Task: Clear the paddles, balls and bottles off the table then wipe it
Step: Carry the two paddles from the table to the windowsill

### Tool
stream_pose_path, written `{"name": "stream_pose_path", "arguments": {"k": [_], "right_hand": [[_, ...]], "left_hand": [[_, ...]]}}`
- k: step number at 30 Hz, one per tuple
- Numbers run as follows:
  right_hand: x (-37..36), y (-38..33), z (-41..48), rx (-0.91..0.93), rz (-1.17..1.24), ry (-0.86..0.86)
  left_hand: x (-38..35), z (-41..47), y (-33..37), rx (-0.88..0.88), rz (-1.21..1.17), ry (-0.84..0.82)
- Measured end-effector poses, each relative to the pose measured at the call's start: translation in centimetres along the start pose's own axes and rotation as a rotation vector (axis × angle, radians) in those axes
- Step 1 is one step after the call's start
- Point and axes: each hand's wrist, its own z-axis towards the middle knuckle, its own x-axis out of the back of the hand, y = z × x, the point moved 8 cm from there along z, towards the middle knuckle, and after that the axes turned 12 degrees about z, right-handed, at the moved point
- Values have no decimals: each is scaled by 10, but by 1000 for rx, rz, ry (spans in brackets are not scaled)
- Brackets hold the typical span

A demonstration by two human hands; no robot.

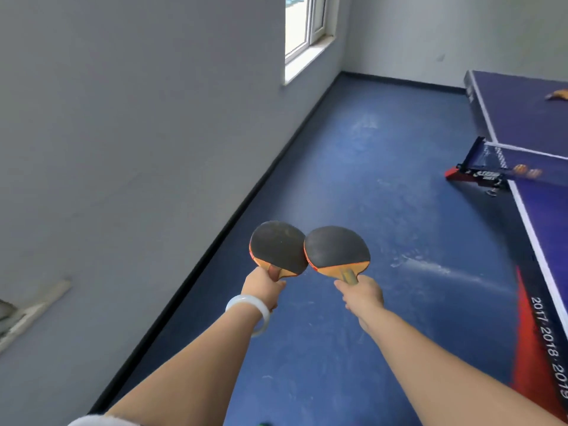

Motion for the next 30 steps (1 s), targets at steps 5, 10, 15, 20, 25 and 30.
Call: {"name": "stream_pose_path", "arguments": {"k": [5, 10, 15, 20, 25, 30], "right_hand": [[-6, -42, 68, -35, 52, 68], [-13, -87, 175, -33, 50, 95], [-16, -146, 295, -26, 77, 48], [-12, -217, 403, -24, 49, 1], [-16, -281, 508, -39, 11, -20], [-30, -353, 629, -23, 5, -33]], "left_hand": [[9, 81, 60, -64, 68, -89], [12, 184, 125, -67, 97, -107], [24, 285, 205, -35, 77, -71], [40, 375, 275, -15, 56, -81], [50, 470, 338, 15, 57, -97], [61, 594, 424, -30, 59, -100]]}}
